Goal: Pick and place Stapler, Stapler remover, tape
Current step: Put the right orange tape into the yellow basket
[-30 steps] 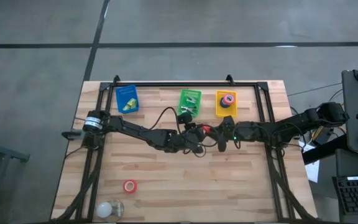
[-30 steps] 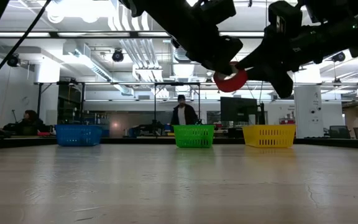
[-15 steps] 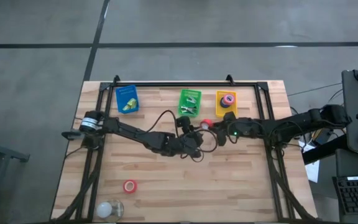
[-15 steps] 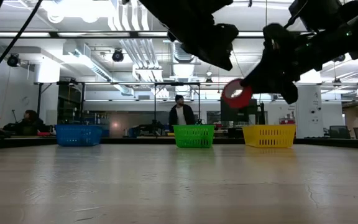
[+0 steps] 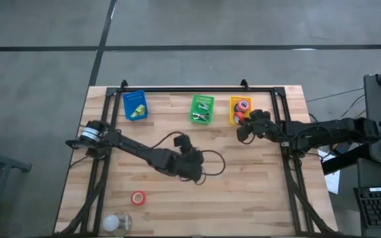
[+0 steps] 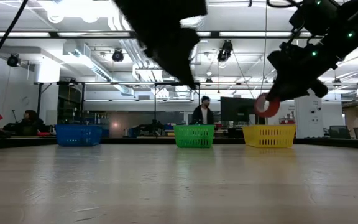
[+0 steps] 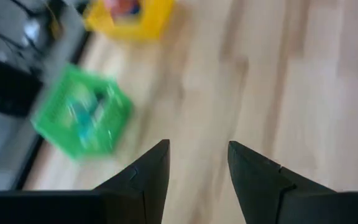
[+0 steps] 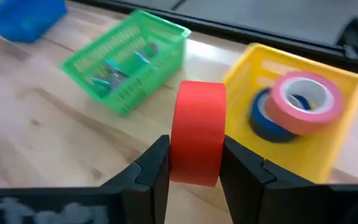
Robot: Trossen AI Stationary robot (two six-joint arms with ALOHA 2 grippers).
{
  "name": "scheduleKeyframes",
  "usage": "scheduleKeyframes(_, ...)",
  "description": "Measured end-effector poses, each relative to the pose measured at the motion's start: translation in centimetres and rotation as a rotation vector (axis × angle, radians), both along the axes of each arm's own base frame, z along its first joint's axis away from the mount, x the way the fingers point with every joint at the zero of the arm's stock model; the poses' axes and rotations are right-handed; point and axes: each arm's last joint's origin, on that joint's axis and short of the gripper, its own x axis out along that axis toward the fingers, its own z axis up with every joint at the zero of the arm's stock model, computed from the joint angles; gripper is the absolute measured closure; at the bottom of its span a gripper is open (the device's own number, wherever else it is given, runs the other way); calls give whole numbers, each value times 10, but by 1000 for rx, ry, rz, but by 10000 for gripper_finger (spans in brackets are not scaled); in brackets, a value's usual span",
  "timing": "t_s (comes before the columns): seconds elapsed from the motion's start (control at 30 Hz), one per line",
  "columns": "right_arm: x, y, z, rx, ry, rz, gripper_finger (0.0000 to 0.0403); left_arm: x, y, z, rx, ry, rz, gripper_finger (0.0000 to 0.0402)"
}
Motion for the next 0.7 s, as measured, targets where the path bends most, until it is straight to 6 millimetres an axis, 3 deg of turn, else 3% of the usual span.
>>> scheduleKeyframes(0.37, -12, -22, -8, -21, 116, -156, 280, -44, -23, -29, -118, 291, 47, 236)
scheduleKeyframes(0.7, -9, -30, -20, 10, 214, -162, 273, -72, -45, -45, -210, 461, 22, 236)
